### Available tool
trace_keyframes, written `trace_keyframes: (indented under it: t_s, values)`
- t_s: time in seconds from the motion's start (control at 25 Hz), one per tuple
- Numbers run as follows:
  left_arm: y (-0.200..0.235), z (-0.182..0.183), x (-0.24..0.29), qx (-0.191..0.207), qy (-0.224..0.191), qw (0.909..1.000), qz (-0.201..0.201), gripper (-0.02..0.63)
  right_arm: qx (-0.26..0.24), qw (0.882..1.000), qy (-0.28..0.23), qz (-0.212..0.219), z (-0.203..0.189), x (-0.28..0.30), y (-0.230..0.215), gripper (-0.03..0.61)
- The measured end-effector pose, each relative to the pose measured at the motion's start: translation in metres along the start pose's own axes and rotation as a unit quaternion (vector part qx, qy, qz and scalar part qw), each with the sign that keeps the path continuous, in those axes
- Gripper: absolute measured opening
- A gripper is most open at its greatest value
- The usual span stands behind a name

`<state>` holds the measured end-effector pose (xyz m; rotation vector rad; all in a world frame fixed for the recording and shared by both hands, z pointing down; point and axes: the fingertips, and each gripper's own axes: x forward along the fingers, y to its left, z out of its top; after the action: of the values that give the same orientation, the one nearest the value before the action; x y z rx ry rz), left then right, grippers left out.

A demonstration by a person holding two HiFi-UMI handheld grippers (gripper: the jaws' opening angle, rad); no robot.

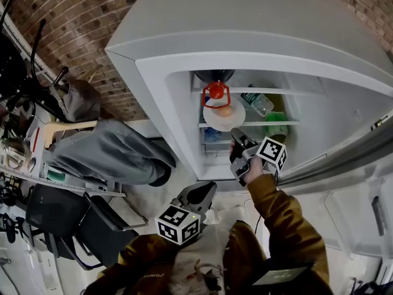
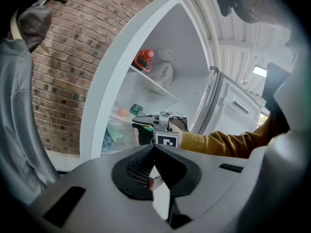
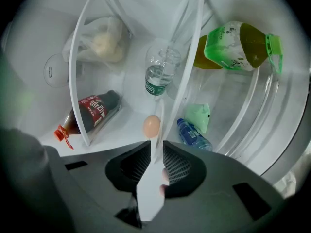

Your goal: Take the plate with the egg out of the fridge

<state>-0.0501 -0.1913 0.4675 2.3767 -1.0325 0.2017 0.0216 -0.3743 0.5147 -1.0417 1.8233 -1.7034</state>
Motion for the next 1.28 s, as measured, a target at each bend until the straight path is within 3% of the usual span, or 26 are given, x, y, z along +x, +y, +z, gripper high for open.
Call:
trace_keyframes:
  t_s: [1.28]
  values:
    - [0.005, 0.002, -0.004, -0.008, -0.009, 0.9998, 0.015, 0.009, 0.088, 0.996, 0.008, 0.012, 0.006, 0.024, -0.009, 0.069]
